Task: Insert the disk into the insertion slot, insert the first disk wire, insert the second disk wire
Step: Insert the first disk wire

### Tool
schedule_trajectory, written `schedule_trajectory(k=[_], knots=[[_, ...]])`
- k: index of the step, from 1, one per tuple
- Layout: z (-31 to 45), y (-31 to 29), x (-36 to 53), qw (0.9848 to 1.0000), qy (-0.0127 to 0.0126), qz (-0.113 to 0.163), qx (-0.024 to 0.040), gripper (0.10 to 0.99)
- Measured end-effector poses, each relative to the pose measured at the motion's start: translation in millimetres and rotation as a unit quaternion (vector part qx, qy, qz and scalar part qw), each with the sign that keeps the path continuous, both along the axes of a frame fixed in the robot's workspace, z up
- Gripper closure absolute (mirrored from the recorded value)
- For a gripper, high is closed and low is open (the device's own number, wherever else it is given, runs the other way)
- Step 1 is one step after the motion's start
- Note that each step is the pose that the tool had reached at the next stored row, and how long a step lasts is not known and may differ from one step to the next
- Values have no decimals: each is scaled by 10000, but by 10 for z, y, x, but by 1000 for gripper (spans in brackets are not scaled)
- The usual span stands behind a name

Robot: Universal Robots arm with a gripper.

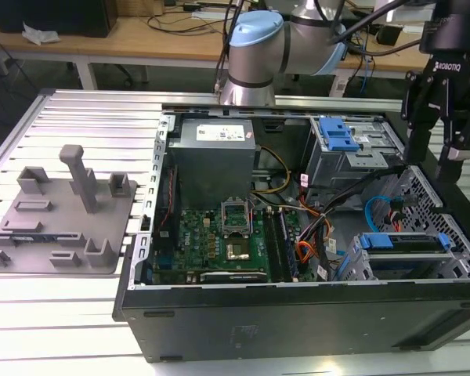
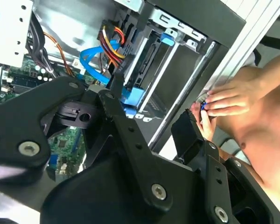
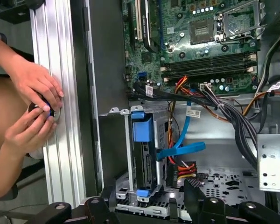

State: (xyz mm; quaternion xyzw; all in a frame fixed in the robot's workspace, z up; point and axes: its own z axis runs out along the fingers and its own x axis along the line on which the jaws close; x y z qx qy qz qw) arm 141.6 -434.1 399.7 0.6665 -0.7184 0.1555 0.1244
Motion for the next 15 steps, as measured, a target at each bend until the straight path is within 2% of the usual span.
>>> schedule_trajectory(k=[1,3,5,10,13,15], knots=[[-1,1,-1,10000,-10,-42,-1,404],[-6,1,-1,9999,-13,-164,-1,404],[-47,5,-4,9995,-13,-313,-2,404],[-95,31,-4,9999,-18,44,-106,404],[-120,36,-8,9998,-64,155,-141,404],[-133,37,-30,9997,-114,172,-148,404]])
